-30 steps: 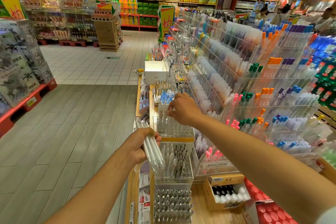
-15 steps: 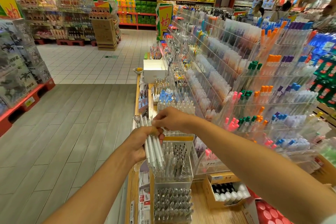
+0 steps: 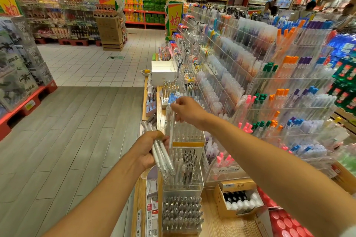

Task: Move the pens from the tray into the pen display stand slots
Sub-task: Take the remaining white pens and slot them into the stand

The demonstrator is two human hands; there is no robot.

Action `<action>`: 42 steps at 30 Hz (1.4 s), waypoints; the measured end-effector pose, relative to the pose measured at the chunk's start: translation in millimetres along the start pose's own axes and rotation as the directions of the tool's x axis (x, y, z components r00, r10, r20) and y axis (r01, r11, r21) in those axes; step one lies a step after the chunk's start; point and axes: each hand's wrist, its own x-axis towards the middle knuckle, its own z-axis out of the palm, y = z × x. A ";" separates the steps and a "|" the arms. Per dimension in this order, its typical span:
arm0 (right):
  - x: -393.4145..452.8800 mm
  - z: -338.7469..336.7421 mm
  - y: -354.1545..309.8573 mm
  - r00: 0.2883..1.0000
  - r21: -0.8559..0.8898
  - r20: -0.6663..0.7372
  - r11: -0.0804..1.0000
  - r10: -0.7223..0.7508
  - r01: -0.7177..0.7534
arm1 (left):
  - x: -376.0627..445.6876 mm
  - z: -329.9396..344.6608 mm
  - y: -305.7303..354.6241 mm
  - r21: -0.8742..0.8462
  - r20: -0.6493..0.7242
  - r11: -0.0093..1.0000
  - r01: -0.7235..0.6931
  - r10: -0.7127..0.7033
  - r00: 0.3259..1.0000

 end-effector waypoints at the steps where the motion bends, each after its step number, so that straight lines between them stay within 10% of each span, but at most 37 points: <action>1: 2.2 -4.3 -0.7 0.997 -0.025 -0.064 0.999 -0.043 0.041 | 1.7 -1.7 0.0 -0.002 -0.042 1.000 -0.002 0.002 0.999; 10: 9.7 -10.4 7.6 0.953 -0.413 -0.103 0.884 -0.284 0.219 | 10.9 -11.4 2.1 -0.043 -0.139 0.999 0.007 -0.013 0.990; 29: 19.1 -13.7 7.0 0.964 -0.467 -0.054 0.860 -0.259 0.205 | 14.9 -13.0 4.0 0.011 -0.099 0.999 0.043 -0.041 0.994; 42: 27.5 0.3 17.7 0.945 -0.783 0.028 0.580 -0.326 0.223 | 10.7 -9.5 5.2 0.123 -0.061 0.992 0.032 -0.024 0.998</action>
